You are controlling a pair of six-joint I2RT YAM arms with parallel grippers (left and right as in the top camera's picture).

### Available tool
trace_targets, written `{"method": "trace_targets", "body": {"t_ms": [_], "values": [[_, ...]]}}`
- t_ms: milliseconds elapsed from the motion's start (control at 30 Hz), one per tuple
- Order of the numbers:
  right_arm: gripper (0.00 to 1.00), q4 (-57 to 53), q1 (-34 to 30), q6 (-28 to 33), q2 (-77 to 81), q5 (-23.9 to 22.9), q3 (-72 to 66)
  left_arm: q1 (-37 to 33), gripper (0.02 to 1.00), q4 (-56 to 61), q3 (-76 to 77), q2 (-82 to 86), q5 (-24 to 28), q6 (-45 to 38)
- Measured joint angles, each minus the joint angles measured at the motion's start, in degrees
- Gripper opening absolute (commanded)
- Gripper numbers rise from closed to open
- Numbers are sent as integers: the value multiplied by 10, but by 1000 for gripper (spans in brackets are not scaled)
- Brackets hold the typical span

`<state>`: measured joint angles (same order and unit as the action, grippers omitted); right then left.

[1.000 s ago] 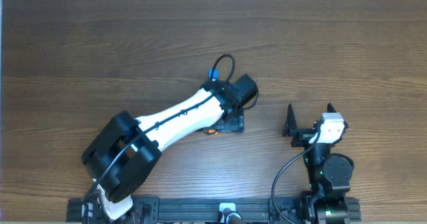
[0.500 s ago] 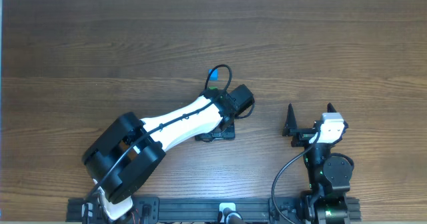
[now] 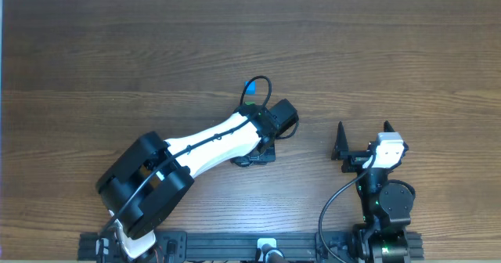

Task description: Stack Cubes

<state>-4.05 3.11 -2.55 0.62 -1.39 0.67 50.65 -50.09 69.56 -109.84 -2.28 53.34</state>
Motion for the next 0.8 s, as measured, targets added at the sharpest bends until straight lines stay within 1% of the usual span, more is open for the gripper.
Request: {"method": "trace_targets", "body": {"t_ms": [200,300,433,567,800], "values": [[991,0,0,0,0,0,0,0,108,-5,0,17,0,0],[991,0,0,0,0,0,0,-3,84,-45,17,48,-3,0],[993,0,0,0,0,0,0,-12,73,-91,93,68,-20,0],[993,0,0,0,0,0,0,-21,71,-91,146,73,-31,-9],[991,0,0,0,0,0,0,-59,64,-93,154,54,-30,-24]]}}
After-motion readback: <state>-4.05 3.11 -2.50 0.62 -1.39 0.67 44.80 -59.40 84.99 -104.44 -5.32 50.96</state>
